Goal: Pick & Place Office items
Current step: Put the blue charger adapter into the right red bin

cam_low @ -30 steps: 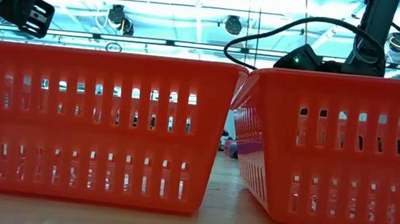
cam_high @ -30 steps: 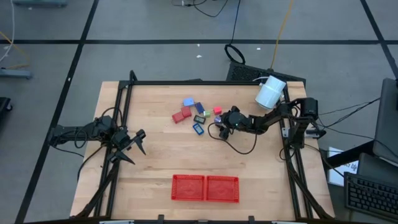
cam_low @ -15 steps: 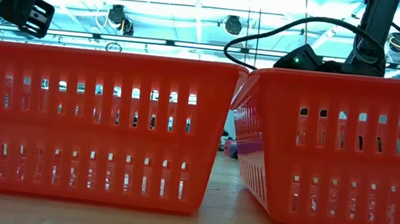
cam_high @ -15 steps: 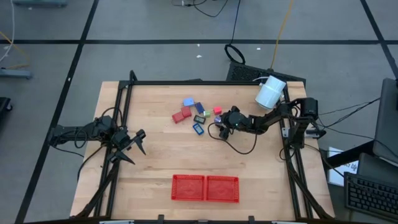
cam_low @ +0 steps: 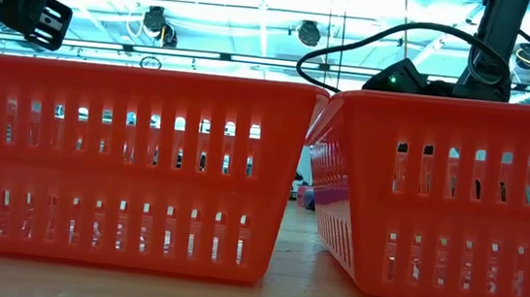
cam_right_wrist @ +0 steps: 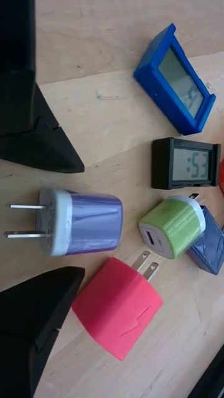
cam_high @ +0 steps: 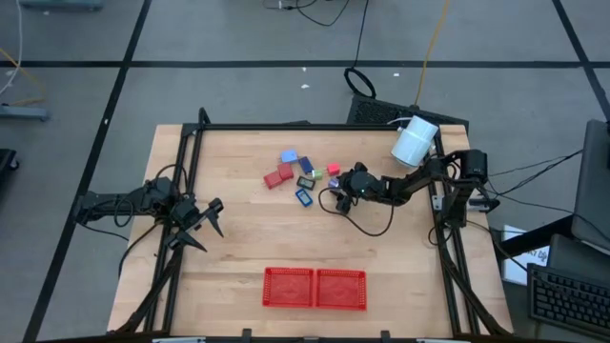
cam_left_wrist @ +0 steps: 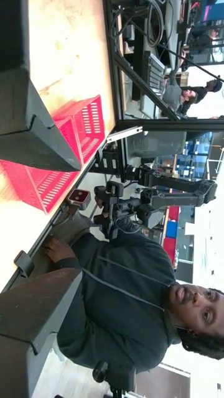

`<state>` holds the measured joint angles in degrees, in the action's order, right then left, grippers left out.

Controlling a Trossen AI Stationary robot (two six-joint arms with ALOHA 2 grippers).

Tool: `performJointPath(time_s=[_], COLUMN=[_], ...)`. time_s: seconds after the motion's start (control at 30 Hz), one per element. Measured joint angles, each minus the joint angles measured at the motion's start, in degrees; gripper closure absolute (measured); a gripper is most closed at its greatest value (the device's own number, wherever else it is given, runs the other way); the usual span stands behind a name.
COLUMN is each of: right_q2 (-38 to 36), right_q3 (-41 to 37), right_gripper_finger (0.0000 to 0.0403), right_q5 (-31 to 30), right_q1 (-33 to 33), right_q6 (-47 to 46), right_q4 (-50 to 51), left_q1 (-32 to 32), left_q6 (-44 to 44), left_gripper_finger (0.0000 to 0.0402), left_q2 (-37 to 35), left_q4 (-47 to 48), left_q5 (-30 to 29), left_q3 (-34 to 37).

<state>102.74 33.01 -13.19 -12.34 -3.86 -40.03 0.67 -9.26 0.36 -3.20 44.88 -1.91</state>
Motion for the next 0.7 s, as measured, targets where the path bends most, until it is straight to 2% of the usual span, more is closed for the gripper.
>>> performJointPath(time_s=[0.53, 0.7], right_q2=[0.00, 0.00], right_q3=[0.00, 0.00], right_gripper_finger=[0.0244, 0.0261], right_q5=[0.02, 0.11], right_q1=[0.00, 0.01], right_q6=[0.00, -0.01], right_q4=[0.00, 0.00], left_q1=[-0.01, 0.00], left_q6=[0.01, 0.02], left_gripper_finger=[0.0131, 0.0131], left_q2=[0.00, 0.00], left_q4=[-0.01, -0.02], left_q5=[0.00, 0.02], left_q3=[0.02, 0.01])
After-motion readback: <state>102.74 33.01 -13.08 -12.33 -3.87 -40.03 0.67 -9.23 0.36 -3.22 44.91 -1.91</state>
